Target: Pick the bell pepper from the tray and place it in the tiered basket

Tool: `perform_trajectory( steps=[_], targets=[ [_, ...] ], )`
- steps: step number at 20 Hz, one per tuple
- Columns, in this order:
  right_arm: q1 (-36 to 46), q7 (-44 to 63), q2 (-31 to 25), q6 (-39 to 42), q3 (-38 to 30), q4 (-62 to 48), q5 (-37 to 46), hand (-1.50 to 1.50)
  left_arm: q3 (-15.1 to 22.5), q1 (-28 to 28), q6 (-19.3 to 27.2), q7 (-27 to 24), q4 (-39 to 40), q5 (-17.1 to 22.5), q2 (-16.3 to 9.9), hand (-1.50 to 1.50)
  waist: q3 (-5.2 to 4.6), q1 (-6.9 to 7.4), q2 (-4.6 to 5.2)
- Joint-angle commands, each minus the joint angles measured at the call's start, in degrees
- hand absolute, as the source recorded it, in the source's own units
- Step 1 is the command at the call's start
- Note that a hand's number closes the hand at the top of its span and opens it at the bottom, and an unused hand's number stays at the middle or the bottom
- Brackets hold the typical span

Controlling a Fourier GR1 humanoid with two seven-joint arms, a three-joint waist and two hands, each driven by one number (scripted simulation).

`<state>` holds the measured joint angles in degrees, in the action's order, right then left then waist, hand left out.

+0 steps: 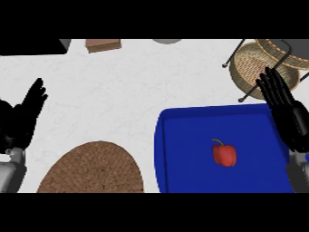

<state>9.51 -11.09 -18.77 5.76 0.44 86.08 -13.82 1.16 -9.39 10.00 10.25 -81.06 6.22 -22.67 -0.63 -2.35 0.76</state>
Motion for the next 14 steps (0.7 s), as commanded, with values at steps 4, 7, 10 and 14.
perform_trajectory(
  steps=[4, 7, 10, 14],
  targets=[
    [-10.4, 1.8, 5.2, -14.3, -2.7, 10.9, 4.6, 1.5, -0.7, -2.1, 0.2, -4.9, 1.2, -4.5, -2.6, 0.0, 0.57, 0.69, -1.13],
    [-3.4, -7.7, 13.2, -23.8, -13.8, 16.3, -2.7, 1.5, -0.5, 1.0, 1.5, -4.4, 1.7, -4.6, -1.6, 0.0, 2.6, -6.22, -6.54],
    [-21.1, 3.6, 9.4, -37.2, -14.5, 5.2, 13.7, -1.5, -0.8, 1.2, 2.6, -6.4, 0.5, -6.0, -2.2, 0.0, 0.34, -3.55, -1.01],
    [-33.6, 2.6, 16.4, -44.7, -8.4, 19.1, 21.6, -1.5, 0.4, 3.1, 1.4, -8.7, -0.3, -6.1, -1.3, 0.0, 0.37, -0.46, -1.22]
  ],
)
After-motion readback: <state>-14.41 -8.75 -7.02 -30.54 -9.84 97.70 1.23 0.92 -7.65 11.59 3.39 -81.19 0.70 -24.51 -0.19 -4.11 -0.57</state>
